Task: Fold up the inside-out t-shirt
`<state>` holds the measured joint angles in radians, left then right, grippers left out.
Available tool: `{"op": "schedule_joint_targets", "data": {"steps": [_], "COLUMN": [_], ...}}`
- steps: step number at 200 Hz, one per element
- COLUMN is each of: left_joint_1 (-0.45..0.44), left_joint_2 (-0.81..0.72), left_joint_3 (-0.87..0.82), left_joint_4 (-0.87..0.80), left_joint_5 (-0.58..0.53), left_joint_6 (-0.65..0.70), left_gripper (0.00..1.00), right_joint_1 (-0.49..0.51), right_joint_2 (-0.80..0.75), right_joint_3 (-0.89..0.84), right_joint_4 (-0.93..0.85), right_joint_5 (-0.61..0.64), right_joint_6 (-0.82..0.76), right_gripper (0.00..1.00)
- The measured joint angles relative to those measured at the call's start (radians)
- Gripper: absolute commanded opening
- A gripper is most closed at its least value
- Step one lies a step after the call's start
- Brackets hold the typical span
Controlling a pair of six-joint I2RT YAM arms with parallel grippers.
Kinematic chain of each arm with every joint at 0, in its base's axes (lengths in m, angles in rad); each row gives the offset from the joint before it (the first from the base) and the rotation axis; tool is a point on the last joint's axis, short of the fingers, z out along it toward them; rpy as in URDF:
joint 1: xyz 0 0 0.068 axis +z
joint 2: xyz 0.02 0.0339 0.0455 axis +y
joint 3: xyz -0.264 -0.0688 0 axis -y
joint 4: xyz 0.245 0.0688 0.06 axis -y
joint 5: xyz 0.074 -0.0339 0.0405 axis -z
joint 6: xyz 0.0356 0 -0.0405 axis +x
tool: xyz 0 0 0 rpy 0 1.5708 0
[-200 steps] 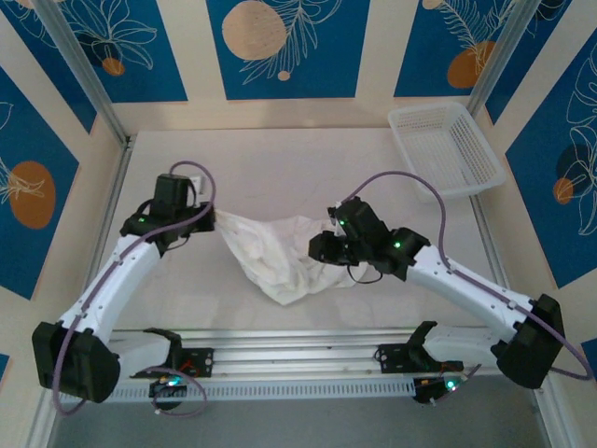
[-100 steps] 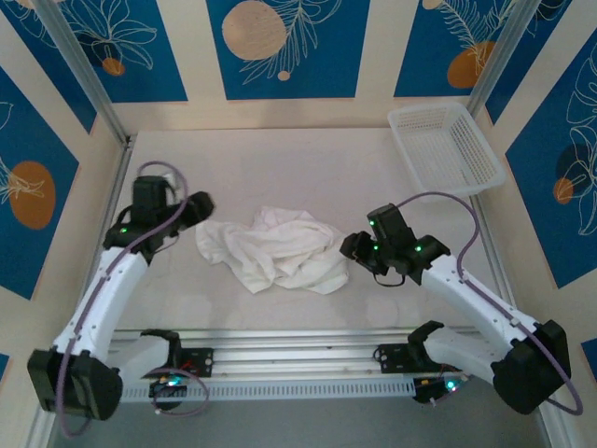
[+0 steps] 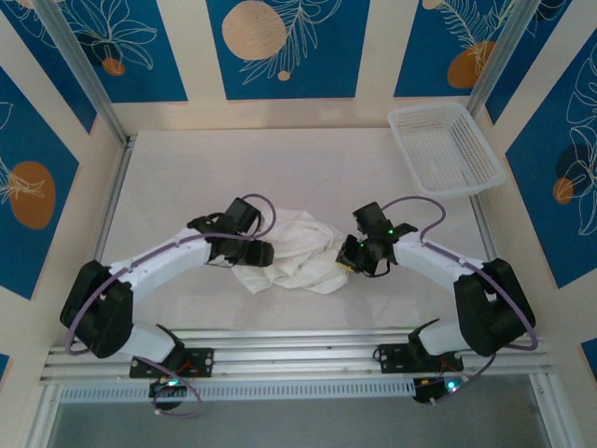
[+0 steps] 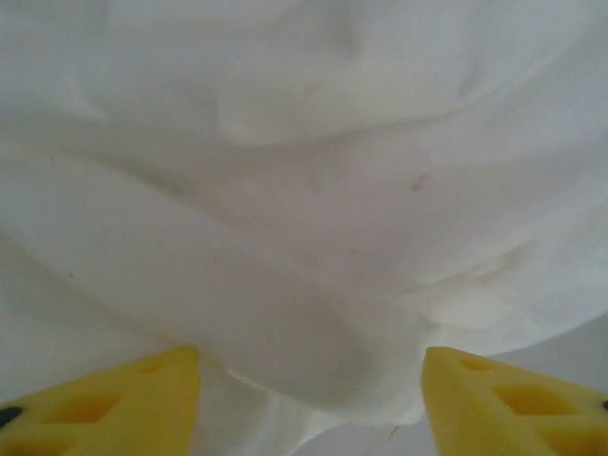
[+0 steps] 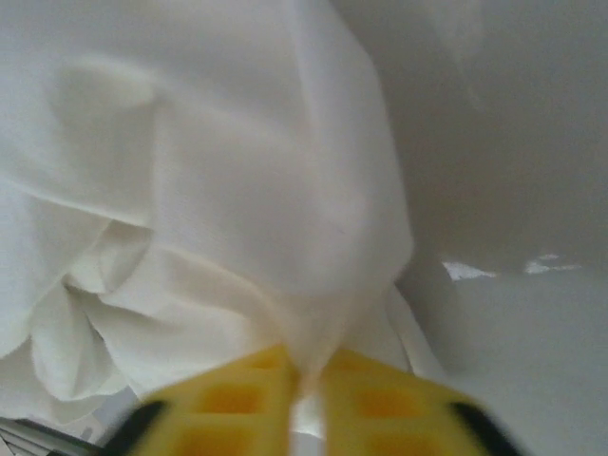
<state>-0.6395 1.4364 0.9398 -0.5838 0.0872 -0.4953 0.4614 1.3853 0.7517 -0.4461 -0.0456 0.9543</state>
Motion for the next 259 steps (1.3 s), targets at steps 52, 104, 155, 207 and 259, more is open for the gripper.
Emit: {"op": "schedule_joint_targets", "data": {"steps": [52,104,155,207,259], "left_joint_1": [0.199,0.452,0.592,0.575,0.139], "left_joint_2": [-0.100,-0.310,-0.294,-0.196,-0.202], "left_joint_3": [0.000,0.258,0.218,0.035,0.076], "left_joint_4": [0.001,-0.097,-0.102,-0.063,0.000], "left_joint_5": [0.078,0.113,0.102,0.105,0.130], "left_joint_6": [0.004,0.006,-0.023,-0.049,0.028], "left_gripper": [0.00,0.00,0.20,0.50,0.50], "right_joint_1": [-0.081,-0.281,-0.371,-0.339,-0.010], "right_joint_2": [-0.251,-0.584,-0.665,-0.434,-0.450], "right_joint_3": [-0.018,-0.014,-0.009,-0.097,0.081], "right_joint_4": [-0.048,-0.230,-0.320,-0.291,-0.278], "right_joint_5": [0.101,0.154,0.142,0.071,0.248], "right_joint_6": [-0.010,-0.050,-0.055,-0.084,-0.249], "right_gripper": [0.00,0.00,0.00,0.49,0.67]}}
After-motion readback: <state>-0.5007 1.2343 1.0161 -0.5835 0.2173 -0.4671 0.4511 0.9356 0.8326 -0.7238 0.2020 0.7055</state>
